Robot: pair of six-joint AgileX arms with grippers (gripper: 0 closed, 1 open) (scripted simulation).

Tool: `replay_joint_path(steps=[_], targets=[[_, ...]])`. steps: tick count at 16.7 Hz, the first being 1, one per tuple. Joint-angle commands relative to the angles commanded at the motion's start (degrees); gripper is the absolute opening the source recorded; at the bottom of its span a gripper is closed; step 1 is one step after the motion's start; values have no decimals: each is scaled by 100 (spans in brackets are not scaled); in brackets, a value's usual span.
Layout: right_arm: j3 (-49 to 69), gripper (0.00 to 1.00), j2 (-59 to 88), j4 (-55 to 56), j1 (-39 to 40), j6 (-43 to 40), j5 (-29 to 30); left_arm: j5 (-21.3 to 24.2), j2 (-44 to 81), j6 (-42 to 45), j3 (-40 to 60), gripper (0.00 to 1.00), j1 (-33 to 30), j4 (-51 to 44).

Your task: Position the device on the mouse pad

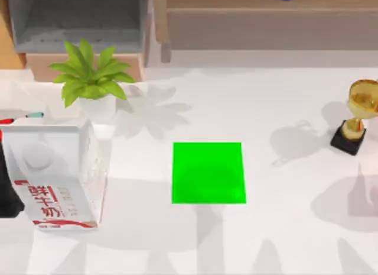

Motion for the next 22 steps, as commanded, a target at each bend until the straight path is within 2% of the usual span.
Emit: replay_joint_path(steps=[5,8,11,17,22], targets=[[0,100,0,0,0,0,0,55,371,-138,359,100,156,-25],[0,100,0,0,0,0,0,173,1281,-430,1230,100,468,-168],[0,100,0,0,0,0,0,292,2729,-817,2430,100,894,-686],[0,100,0,0,0,0,0,324,6487,-1604,4650,100,1884,-3089],[0,100,0,0,0,0,0,153,8448,-2092,5609,100,2578,-5153]])
